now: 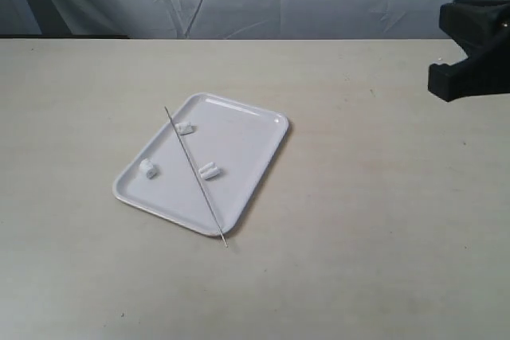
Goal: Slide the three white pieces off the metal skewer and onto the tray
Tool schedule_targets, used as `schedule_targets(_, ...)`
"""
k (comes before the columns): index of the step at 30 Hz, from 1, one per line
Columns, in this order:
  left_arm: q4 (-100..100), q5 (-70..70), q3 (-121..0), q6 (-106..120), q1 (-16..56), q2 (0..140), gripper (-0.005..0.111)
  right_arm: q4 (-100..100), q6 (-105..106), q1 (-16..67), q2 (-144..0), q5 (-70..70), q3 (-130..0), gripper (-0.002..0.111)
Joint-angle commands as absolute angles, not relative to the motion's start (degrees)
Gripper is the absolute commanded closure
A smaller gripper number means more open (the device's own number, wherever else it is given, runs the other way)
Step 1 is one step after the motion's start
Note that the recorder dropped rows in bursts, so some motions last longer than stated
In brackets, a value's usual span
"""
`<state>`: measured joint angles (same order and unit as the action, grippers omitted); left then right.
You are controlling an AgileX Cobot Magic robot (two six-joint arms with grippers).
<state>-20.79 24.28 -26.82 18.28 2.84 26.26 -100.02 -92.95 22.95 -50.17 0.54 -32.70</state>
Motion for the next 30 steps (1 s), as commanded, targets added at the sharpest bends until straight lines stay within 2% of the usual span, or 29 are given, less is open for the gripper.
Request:
schedule_targets(1, -15.80, 30.76, -26.76, 14.02, 2.85, 20.93, 0.107, -99.95, -92.95, 22.70, -45.91, 0.72, -30.34, 0.100)
schedule_targets(5, -14.99, 35.18, -26.76, 14.11, 2.85, 19.76, 0.107, -99.95, -92.95, 22.70, -44.83, 0.74, -30.33, 0.100)
schedule_targets(15, -13.24, 36.16, -26.76, 14.11, 2.85, 19.76, 0.107, -99.65, -92.95, 22.70, -44.87, 1.04, -30.33, 0.100)
schedule_targets(23, -12.86, 36.04, -26.76, 14.11, 2.97, 19.76, 0.107, -87.52, -92.95, 22.70, -44.87, 0.00, -30.19, 0.100)
schedule_targets(30, -17.45, 35.13, -26.76, 14.11, 2.97, 19.68, 0.107, -80.42, -92.95, 22.70, -39.36, 18.34, -25.46, 0.100)
